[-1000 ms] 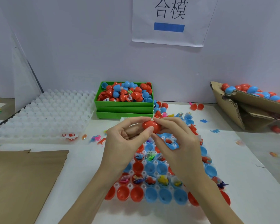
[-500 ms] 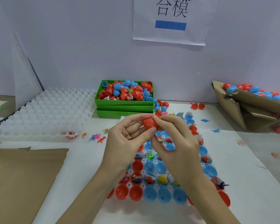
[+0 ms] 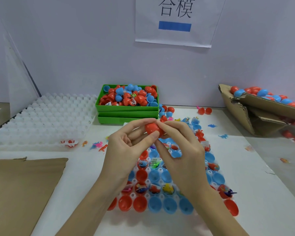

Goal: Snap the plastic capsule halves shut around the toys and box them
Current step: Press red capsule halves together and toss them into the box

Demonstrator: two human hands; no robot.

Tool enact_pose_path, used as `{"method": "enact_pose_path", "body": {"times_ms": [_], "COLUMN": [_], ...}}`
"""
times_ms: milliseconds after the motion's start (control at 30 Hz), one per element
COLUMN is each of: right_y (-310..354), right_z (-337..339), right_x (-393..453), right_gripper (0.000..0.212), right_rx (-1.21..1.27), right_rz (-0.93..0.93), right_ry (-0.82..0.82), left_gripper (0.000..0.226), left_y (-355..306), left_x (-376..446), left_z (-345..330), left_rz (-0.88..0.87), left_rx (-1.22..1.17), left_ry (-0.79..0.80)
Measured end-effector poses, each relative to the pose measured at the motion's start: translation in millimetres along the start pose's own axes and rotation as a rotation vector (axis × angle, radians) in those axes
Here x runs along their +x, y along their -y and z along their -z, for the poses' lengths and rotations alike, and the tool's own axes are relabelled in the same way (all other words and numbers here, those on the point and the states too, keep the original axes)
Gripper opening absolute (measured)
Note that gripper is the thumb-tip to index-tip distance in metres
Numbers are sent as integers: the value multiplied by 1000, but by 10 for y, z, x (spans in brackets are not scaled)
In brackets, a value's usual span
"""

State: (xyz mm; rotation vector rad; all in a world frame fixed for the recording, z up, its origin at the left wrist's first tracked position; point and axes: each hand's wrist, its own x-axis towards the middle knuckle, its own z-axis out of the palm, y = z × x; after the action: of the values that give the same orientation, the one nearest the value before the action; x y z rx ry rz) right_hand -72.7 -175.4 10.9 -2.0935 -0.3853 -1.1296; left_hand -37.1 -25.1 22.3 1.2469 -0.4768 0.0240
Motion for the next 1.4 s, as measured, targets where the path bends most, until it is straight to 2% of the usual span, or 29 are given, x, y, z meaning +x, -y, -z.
{"method": "enact_pose_path", "body": {"times_ms": [100,200,333,433,500,633,700,800,933,1100,1267,1333,1400], "right_y": [53,87,61,62,101,187,211,220,224,220,206,209,202], "right_z": [16,66,99,90,57,-22,-44,-63,-44,-15,-15,2,34], "right_x": [40,66,84,102,87,15,-7,-31,-17,17,25,45,56], "right_gripper": [32,24,35,54,60,43,43,46,37,41,47,41,38], "right_rx": [408,736,1071,1406,1560,1736,1796,1829,1750,1702,1629,1428,978], "right_rz": [-273,-495,-700,-801,-834,-866,-899,-946,-925,-894,-886,-813,-659], "right_ry": [110,156,240,297,344,384,369,344,355,329,240,185,109], "left_gripper": [39,43,46,39,39,37,34,29,30,31,32,37,41], "left_y": [-6,-23,-24,-19,-37,-78,-76,-57,-48,-45,-5,8,32], "left_x": [4,7,0,-17,-37,-82,-96,-104,-101,-93,-55,-55,-57], "left_z": [13,33,21,-11,-31,-70,-85,-93,-90,-83,-43,-42,-57], "left_rz": [-35,-125,-309,-443,-459,-432,-431,-450,-465,-459,-327,-263,-184], "left_rx": [43,163,420,579,546,464,475,511,532,498,434,365,272], "left_ry": [-6,76,117,81,91,53,35,10,8,42,113,187,229]}}
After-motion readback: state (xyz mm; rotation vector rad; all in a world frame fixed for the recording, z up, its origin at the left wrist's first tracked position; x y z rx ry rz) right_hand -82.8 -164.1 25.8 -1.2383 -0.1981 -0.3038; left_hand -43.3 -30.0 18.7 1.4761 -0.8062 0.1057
